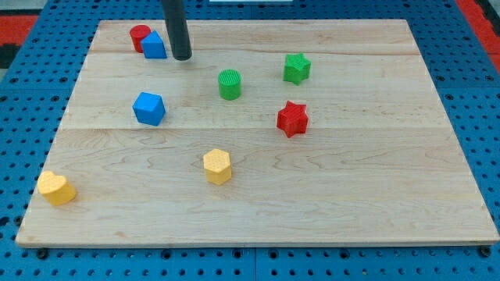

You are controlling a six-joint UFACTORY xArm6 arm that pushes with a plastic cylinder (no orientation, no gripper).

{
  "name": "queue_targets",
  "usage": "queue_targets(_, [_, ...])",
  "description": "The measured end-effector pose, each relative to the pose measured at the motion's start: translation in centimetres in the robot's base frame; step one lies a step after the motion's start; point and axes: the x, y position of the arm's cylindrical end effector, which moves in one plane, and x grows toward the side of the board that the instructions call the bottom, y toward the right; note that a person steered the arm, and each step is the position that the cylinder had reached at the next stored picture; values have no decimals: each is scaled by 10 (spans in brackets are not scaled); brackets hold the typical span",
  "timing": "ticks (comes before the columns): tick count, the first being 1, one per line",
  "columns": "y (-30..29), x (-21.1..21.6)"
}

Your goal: Place the green star diagonally top right of the blue cube

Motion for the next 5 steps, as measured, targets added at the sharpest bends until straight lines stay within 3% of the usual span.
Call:
queue_targets(1, [29, -24])
queue_targets(2, [128, -71])
queue_targets(3, [244, -61])
queue_targets(4, [290, -16])
queue_targets(5, [262, 26])
